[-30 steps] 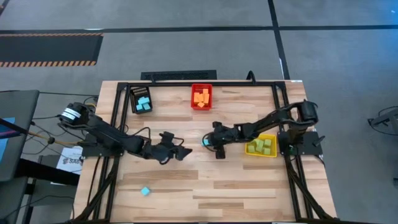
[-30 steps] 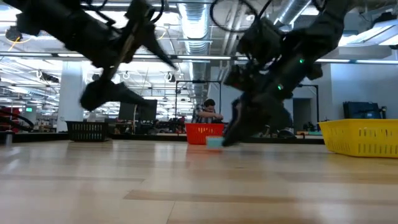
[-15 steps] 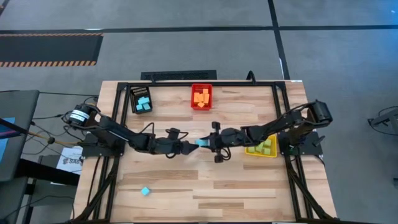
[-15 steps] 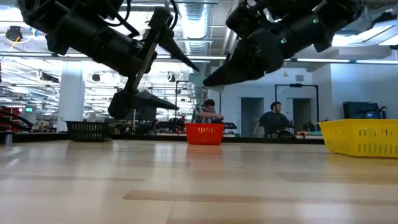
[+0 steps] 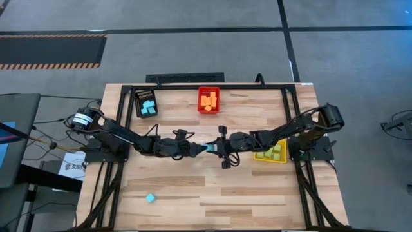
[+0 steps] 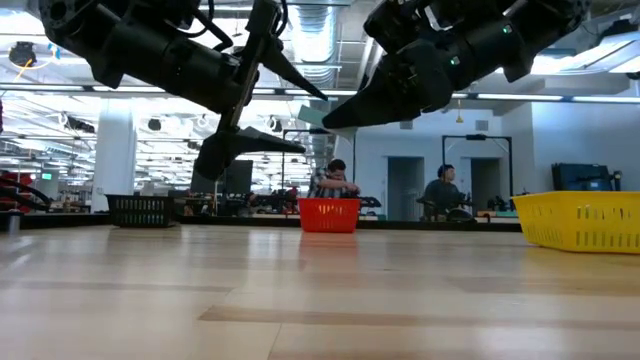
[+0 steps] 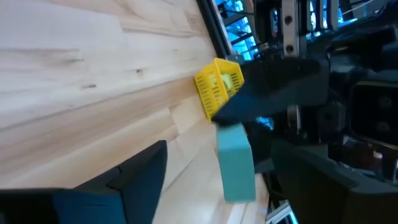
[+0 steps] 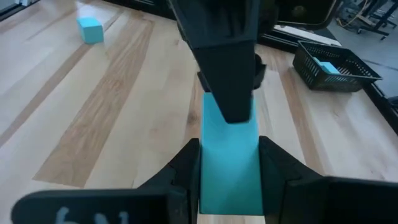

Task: Sort & place blocks by color
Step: Put the blue block into the black bin

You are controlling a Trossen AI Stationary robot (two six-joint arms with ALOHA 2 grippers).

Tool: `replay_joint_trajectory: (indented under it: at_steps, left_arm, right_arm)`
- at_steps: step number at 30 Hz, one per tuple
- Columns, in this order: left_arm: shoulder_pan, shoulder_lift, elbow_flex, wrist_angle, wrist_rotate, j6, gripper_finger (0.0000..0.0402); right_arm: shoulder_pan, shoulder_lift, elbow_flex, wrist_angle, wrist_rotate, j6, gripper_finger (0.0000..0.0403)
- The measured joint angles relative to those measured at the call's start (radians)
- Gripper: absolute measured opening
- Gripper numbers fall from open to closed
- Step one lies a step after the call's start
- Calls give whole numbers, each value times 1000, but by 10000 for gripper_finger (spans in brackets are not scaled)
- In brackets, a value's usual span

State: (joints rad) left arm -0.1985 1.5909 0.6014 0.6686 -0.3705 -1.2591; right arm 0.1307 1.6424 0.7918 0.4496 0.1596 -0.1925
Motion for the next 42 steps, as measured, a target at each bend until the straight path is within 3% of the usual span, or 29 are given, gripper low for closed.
replay_joint_trajectory:
  at_steps: [21,26,31,35,42]
  left_arm:
    - [22,0,0,8,45,40,96]
    - [21,-1,1,5,27,69,27]
    - [34,-2,11,-17,22,99,26]
    - [93,-81,44,-216,42,180,26]
    - [262,-309,198,-961,-105,372,26]
  right_arm:
    - [-8,0,1,-1,-2,-27,115]
    - [-8,0,2,-5,-13,-29,181]
    - [-8,-4,2,-28,-16,-29,248]
    - [-18,-58,3,-132,9,-16,267]
    - [-10,-177,2,-354,-2,46,269]
